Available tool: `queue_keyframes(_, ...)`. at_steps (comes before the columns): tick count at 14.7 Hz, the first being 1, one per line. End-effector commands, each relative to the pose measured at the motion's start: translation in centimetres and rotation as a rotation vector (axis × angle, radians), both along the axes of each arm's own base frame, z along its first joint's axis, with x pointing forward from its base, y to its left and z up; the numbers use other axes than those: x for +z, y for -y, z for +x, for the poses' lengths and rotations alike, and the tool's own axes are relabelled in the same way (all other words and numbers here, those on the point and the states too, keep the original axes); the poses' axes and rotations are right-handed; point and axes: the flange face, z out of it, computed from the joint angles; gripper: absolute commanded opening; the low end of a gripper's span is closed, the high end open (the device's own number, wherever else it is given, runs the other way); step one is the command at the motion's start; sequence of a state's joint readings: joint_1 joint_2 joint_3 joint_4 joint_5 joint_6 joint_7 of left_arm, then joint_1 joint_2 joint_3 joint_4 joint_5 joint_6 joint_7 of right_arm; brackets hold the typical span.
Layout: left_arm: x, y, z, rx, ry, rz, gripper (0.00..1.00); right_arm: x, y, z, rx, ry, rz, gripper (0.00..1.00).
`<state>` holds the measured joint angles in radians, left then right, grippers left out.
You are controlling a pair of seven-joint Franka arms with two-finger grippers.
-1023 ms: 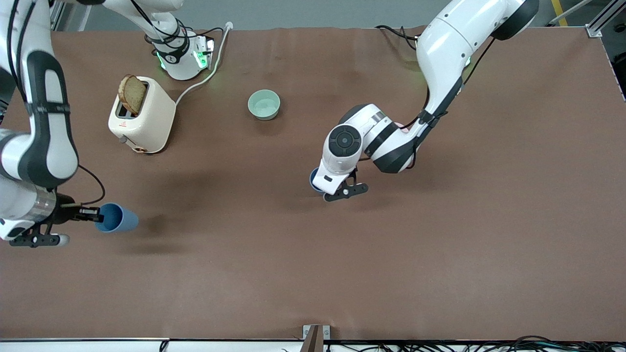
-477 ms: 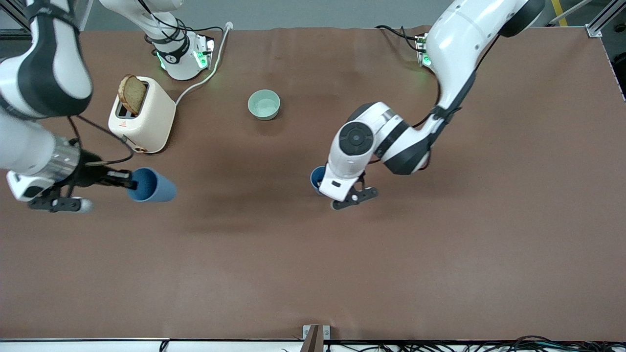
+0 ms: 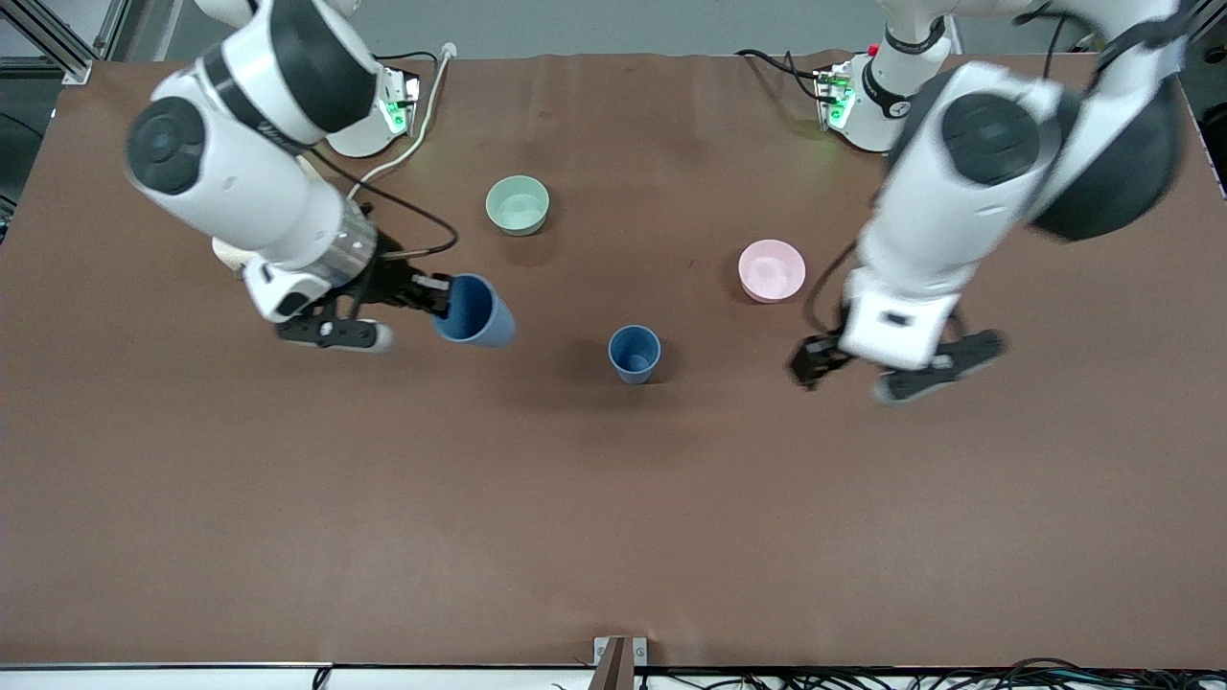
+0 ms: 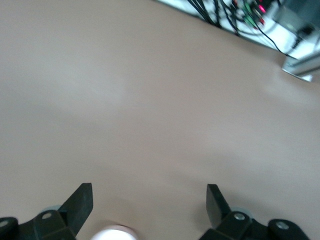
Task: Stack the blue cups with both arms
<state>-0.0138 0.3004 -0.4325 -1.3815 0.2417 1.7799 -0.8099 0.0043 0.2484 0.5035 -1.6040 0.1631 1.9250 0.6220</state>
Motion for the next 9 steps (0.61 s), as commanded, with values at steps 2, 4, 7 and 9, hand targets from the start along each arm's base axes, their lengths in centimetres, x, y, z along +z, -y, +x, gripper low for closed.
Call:
queue_keyframes(2, 4.2, -8.4, -1.4, -0.135, -0.024, 0.082, 1.00, -4.1, -5.4, -0.2, 0.003, 0.044, -0.012, 0.01)
queue_keyframes(4, 6.4, -12.3, -2.4, -0.228, -0.055, 0.093, 1.00, -6.5, -9.2, -0.9, -0.004, 0.074, -0.013, 0.01)
queue_keyframes(7, 9.6, -16.5, -4.7, -0.308, -0.071, 0.083, 1.00, -10.0, -12.6, -2.5, 0.008, 0.092, -0.087, 0.01)
queue_keyframes(9, 11.0, -17.8, -6.2, -0.359, -0.082, 0.066, 1.00, -11.1, -13.7, -3.0, -0.028, 0.072, -0.084, 0.01)
